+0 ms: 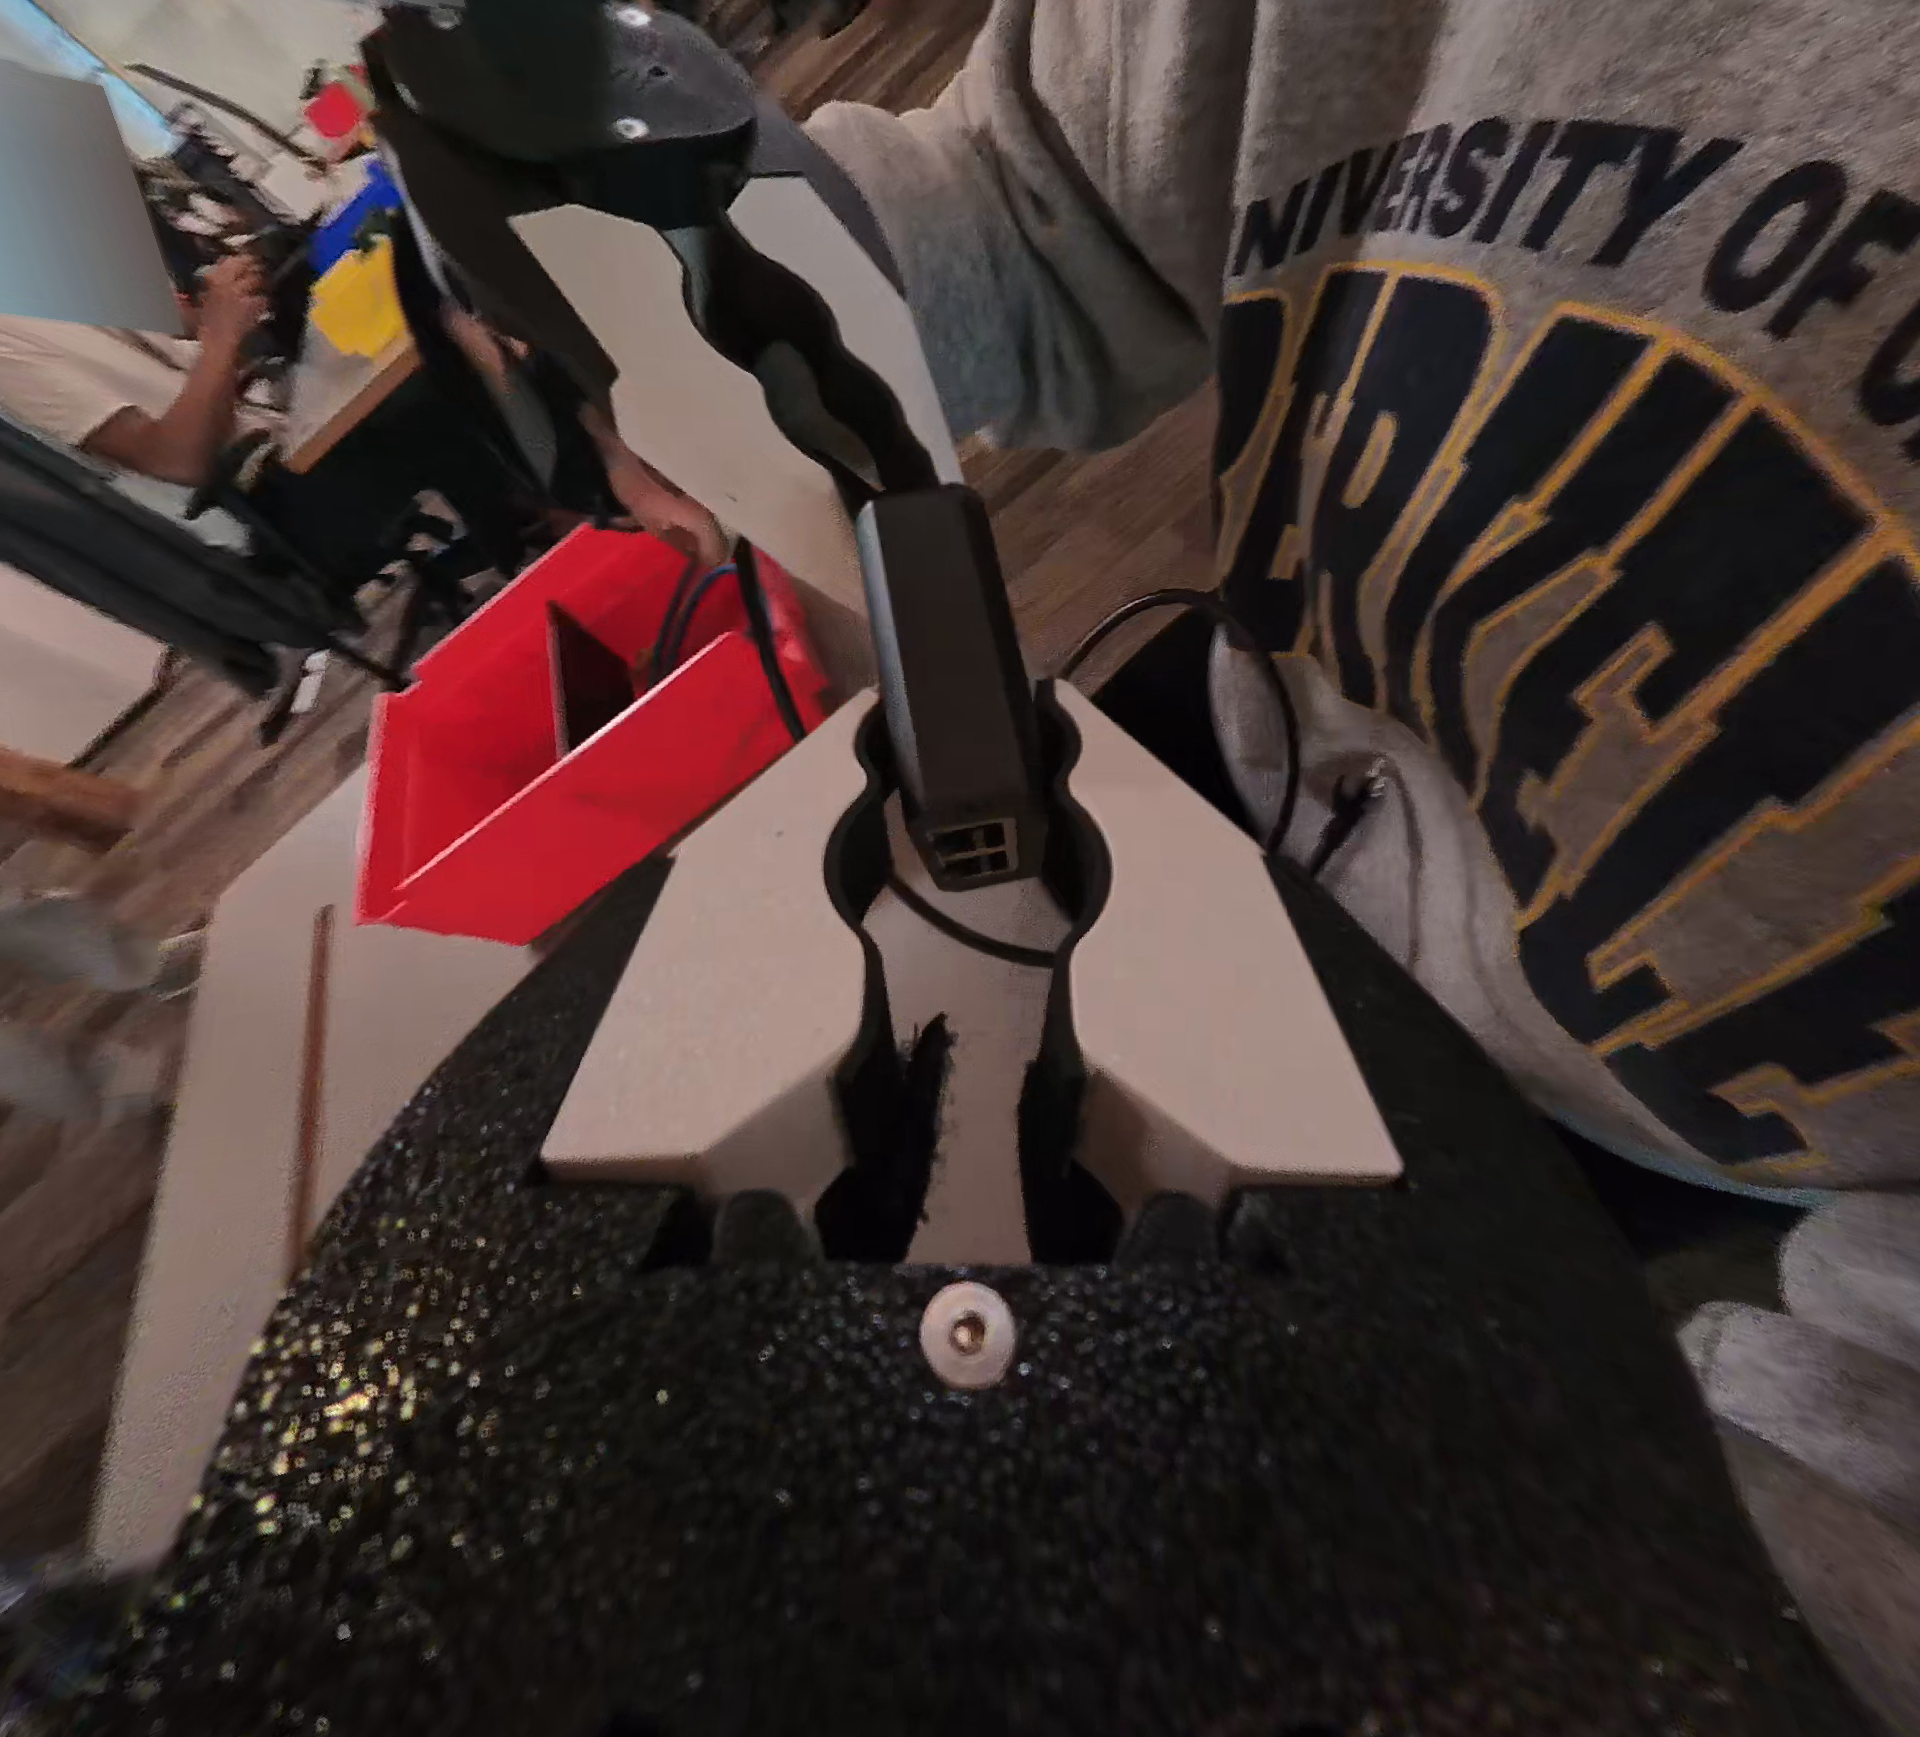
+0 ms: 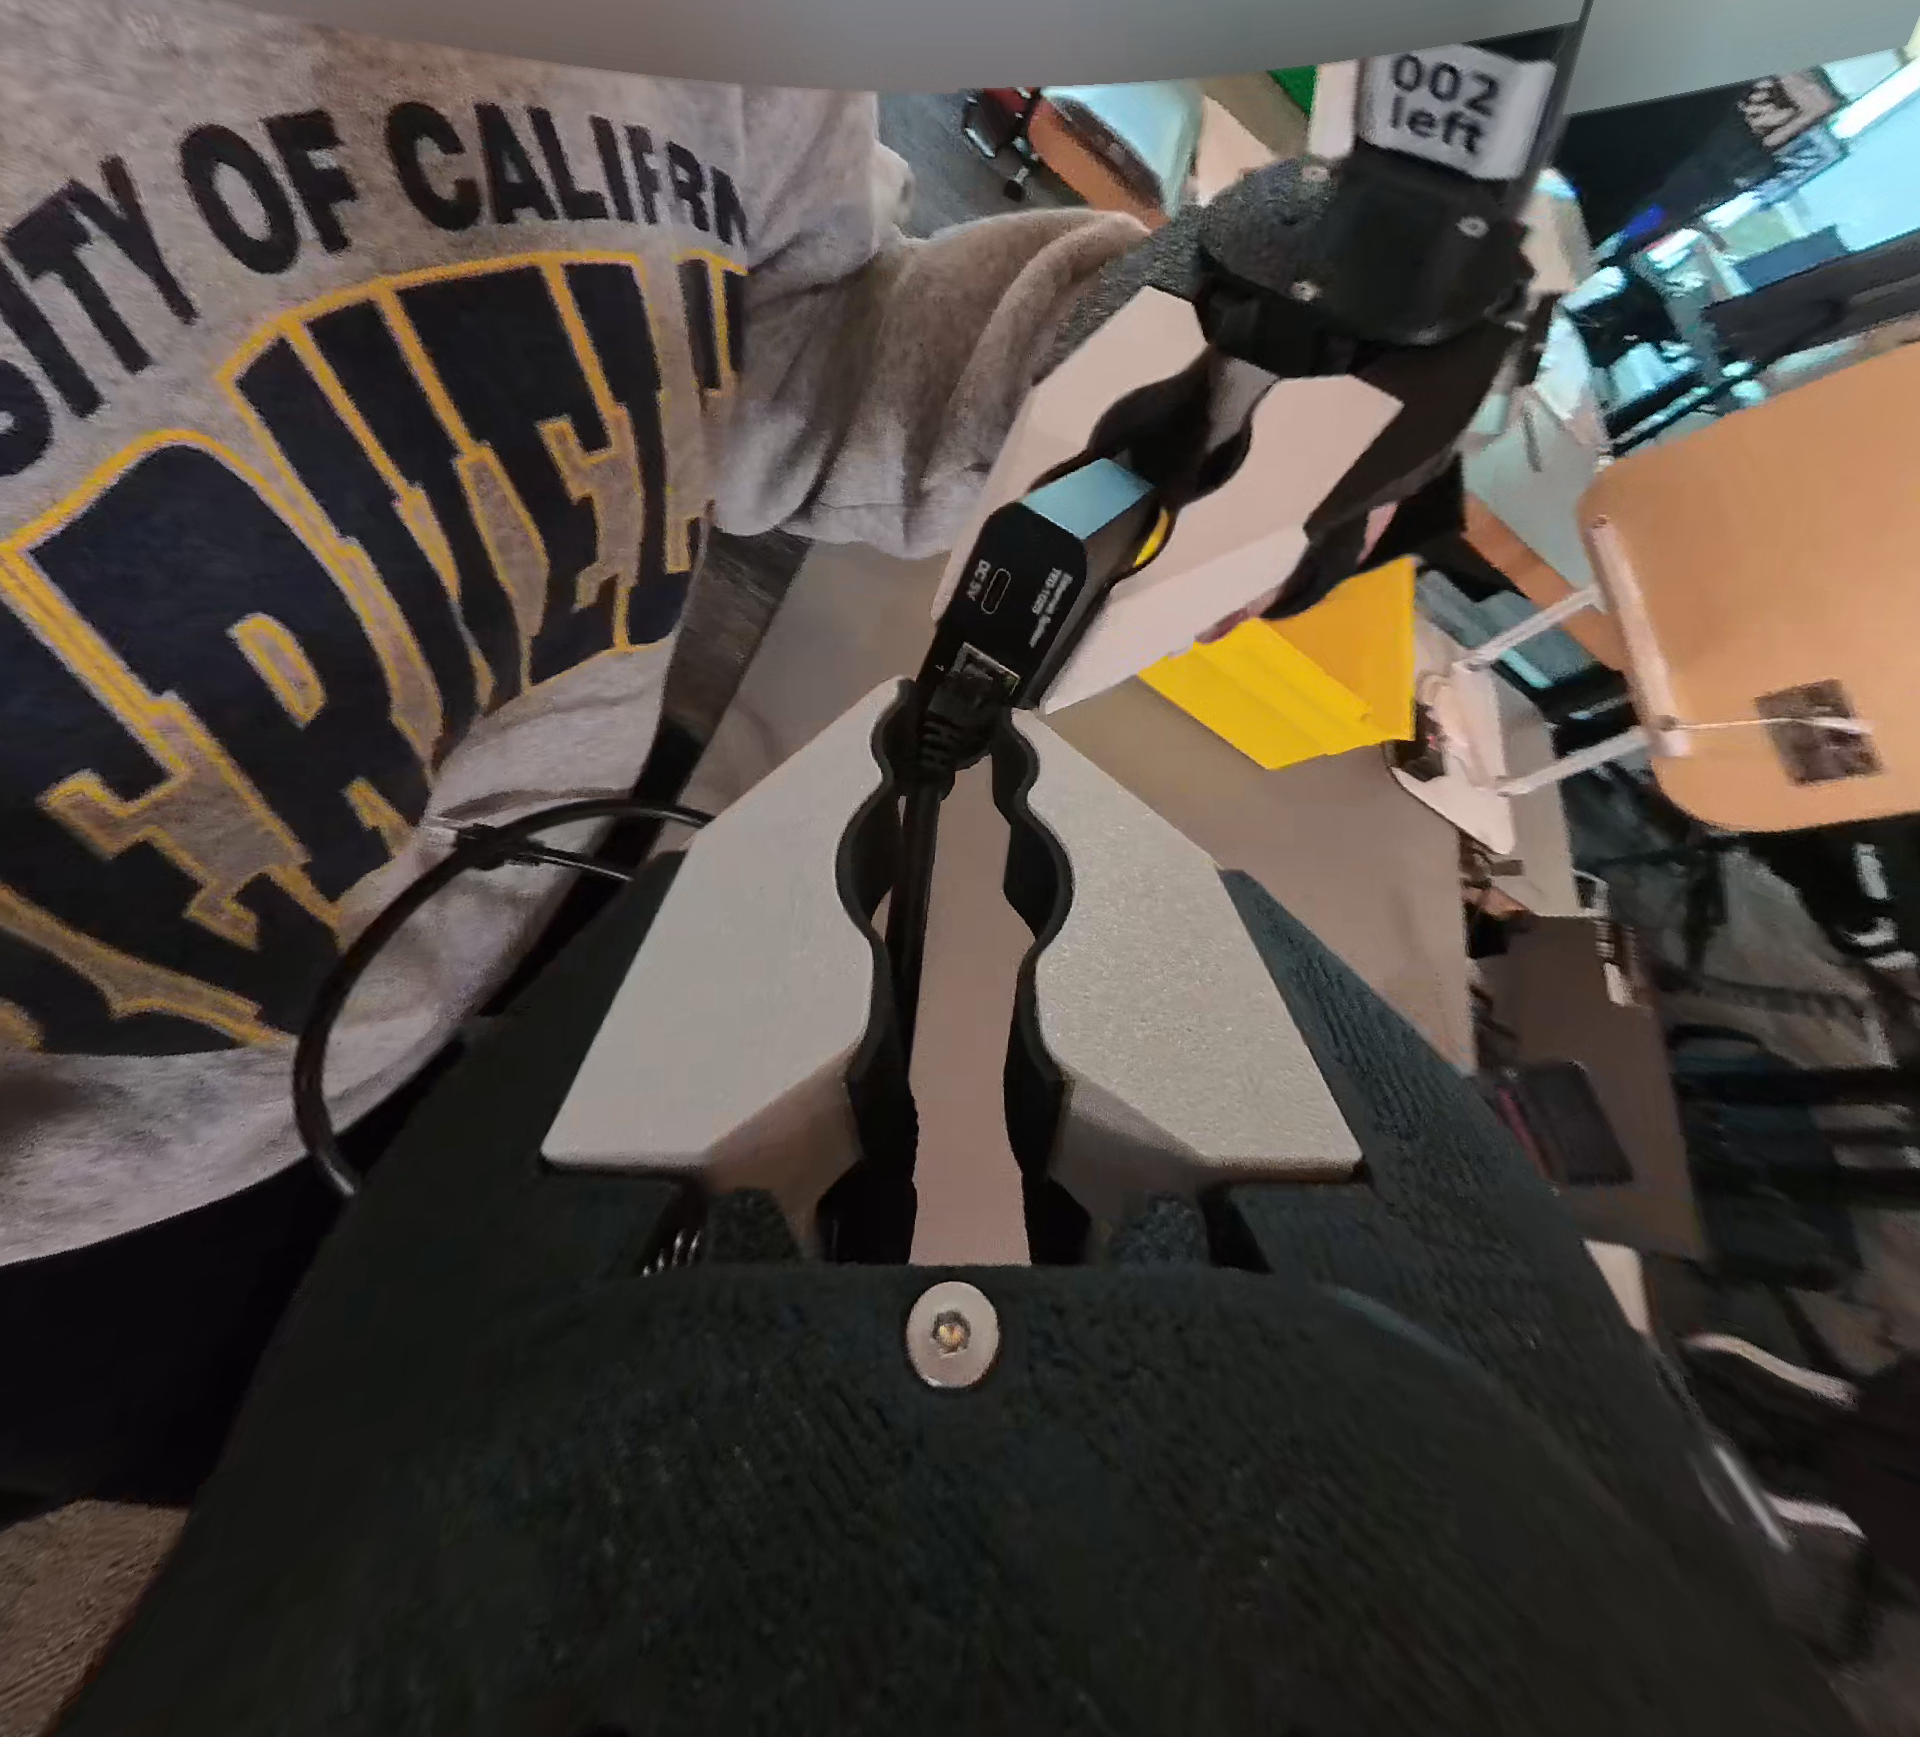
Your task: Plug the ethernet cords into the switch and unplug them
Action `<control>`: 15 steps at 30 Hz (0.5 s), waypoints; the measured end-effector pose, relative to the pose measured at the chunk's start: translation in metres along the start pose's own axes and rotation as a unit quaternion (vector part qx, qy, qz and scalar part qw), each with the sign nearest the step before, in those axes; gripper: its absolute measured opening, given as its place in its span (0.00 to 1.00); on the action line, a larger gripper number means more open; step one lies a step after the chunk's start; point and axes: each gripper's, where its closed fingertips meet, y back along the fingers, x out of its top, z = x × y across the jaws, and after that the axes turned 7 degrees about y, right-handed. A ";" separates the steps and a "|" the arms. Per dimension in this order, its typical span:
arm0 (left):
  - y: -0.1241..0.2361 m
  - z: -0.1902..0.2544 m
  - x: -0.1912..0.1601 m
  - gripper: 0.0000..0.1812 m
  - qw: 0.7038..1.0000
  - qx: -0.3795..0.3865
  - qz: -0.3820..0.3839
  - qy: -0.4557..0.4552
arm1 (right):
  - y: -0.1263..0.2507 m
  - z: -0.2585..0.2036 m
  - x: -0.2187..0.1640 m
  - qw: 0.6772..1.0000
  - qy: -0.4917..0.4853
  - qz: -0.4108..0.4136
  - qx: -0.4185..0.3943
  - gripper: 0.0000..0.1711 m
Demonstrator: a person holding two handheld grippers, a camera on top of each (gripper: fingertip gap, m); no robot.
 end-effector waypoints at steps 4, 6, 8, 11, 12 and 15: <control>-0.005 0.000 -0.010 0.13 0.999 -0.024 0.007 0.024 | -0.001 -0.002 -0.012 1.000 -0.013 -0.015 0.000 0.08; -0.007 -0.002 -0.013 0.13 1.000 -0.016 0.004 0.019 | 0.003 -0.005 -0.014 1.000 -0.009 -0.027 0.003 0.08; 0.013 -0.003 -0.025 0.12 1.000 0.000 -0.004 0.017 | 0.035 -0.005 -0.007 0.999 -0.026 -0.001 -0.020 0.06; 0.073 -0.040 -0.037 0.12 0.986 0.150 0.037 0.058 | 0.103 0.032 -0.028 0.976 -0.024 -0.063 -0.205 0.07; 0.079 -0.049 -0.040 0.12 0.981 0.186 0.037 0.052 | 0.121 0.041 -0.033 0.965 -0.024 -0.080 -0.250 0.07; 0.070 -0.088 -0.049 0.12 0.952 0.299 0.045 0.050 | 0.170 0.077 -0.044 0.919 -0.017 -0.121 -0.374 0.07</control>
